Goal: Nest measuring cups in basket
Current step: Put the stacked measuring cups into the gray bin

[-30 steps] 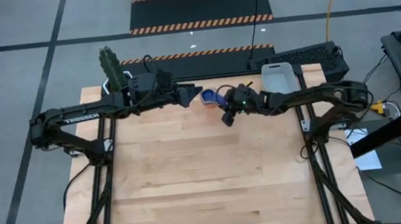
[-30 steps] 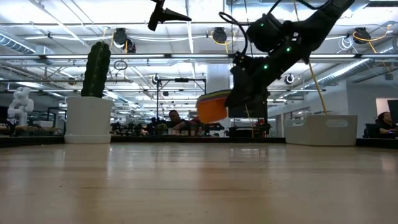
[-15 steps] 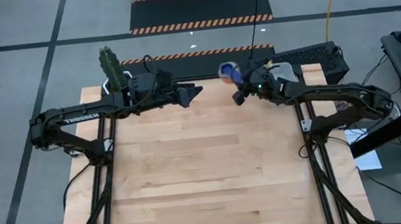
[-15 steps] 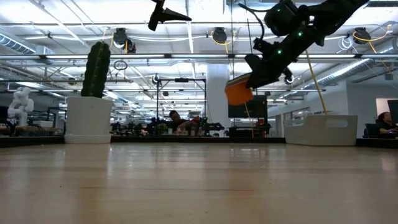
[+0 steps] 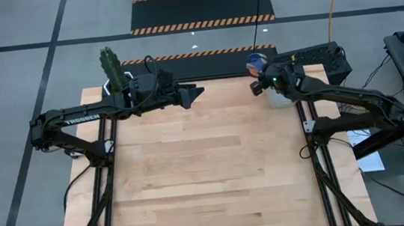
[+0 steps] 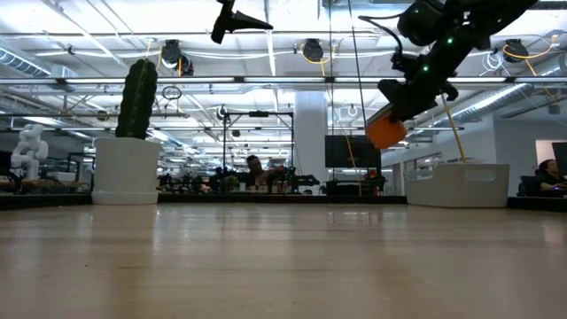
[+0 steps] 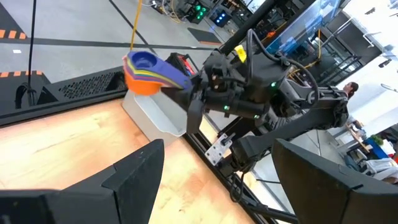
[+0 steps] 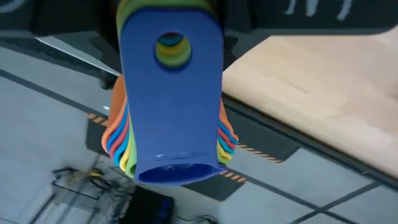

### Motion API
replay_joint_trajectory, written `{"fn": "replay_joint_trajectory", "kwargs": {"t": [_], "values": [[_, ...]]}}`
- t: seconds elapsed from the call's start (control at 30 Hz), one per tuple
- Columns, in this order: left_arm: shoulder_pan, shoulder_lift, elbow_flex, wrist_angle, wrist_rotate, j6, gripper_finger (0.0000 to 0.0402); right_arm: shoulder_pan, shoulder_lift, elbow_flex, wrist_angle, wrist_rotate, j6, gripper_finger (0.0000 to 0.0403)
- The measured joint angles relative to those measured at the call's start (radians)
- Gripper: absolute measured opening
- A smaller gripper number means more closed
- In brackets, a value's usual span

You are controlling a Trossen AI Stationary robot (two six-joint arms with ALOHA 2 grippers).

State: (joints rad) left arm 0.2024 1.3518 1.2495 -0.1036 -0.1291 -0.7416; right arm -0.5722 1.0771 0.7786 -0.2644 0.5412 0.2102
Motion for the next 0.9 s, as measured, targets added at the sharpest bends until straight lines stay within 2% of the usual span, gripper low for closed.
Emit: {"fn": "replay_joint_trajectory", "kwargs": {"t": [0.13,0.43,0.5,0.67,0.9], "values": [[0.0,0.0,0.0,0.0,0.0,0.003,0.0298,-0.031,-0.056,-0.017,-0.023,0.015,0.029,0.0118],[0.0,0.0,0.0,-0.001,0.001,0.003,0.0298,-0.05,-0.247,-0.186,-0.035,0.02,0.149,0.0115],[0.0,0.0,0.0,-0.001,0.001,0.003,0.0298,-0.05,-0.271,-0.202,-0.074,0.054,0.166,0.0111],[0.003,0.0,0.0,-0.001,0.001,0.003,0.0298,-0.051,-0.287,-0.207,-0.164,0.14,0.197,0.0091],[0.013,0.0,0.0,-0.001,0.007,0.003,0.0298,-0.091,-0.243,-0.281,-0.121,0.136,0.268,0.0078]]}}
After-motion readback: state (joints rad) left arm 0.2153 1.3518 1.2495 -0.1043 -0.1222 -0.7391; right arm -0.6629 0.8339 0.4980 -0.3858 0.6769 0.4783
